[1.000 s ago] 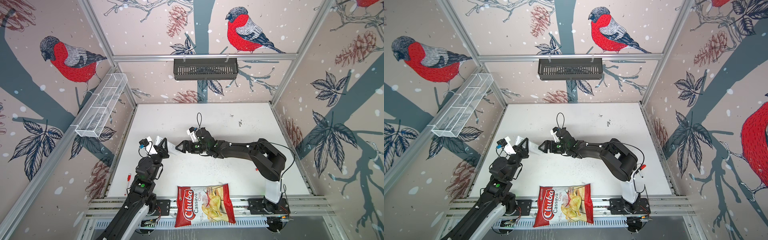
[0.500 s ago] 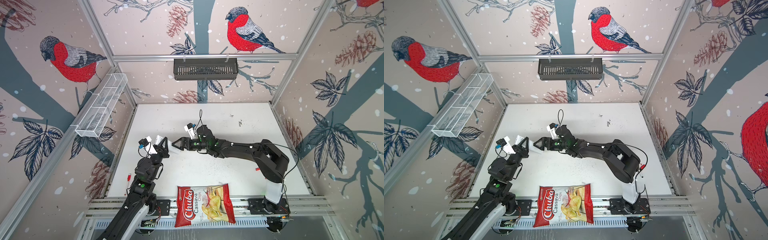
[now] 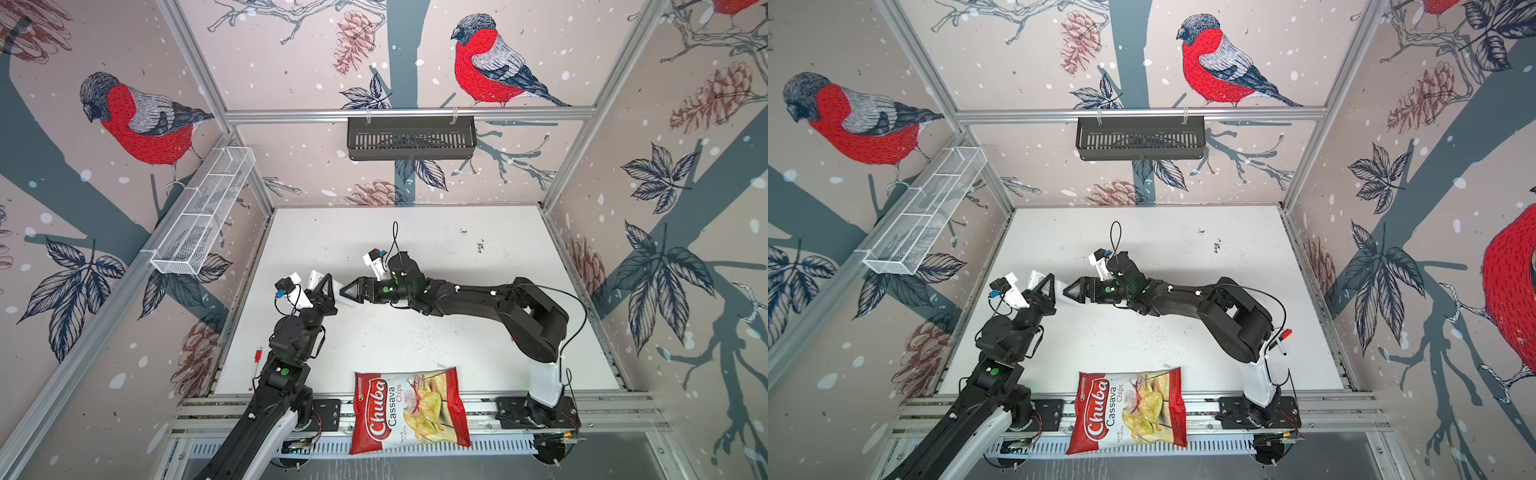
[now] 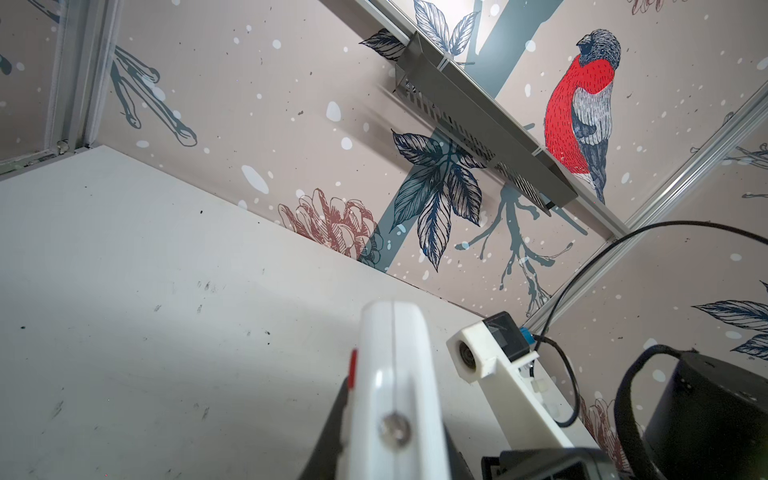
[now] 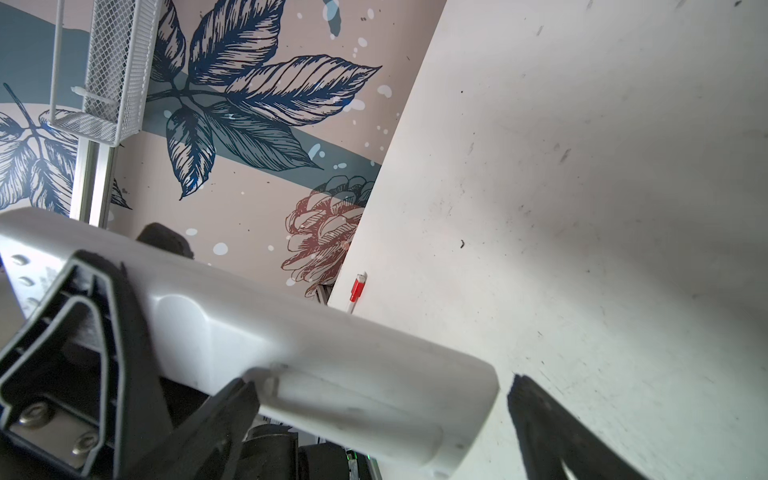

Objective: Load the batteries into the remote control

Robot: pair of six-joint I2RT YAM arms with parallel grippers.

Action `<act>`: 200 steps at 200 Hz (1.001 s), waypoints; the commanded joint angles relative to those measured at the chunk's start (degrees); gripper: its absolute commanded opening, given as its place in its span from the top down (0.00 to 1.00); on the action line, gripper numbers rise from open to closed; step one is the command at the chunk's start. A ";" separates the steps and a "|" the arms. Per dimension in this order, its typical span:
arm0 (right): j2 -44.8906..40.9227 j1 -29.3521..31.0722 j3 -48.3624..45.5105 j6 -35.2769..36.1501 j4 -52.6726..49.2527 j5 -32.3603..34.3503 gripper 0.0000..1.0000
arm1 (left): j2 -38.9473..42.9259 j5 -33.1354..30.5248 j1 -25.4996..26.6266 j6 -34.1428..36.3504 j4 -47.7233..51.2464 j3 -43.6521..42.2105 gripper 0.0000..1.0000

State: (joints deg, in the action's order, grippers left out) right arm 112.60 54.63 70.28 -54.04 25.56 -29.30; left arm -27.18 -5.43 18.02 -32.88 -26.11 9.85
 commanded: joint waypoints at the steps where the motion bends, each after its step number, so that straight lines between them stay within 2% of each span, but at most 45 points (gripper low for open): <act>1: 0.79 -0.05 0.40 -0.62 -1.24 1.21 0.03 | 0.46 2.15 0.00 -0.86 -3.64 0.77 1.00; 130: 2.93 0.15 4.34 -0.94 -4.35 2.62 0.05 | 1.05 3.14 0.00 -1.41 -3.51 0.78 1.00; 200: 5.00 1.37 9.06 2.91 -18.70 11.96 0.06 | 1.26 2.97 0.00 -1.05 -3.20 0.82 1.00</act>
State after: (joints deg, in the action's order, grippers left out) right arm 116.92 55.66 78.35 -53.49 15.03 -26.46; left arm -26.28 -9.96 17.98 -31.42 -20.84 9.89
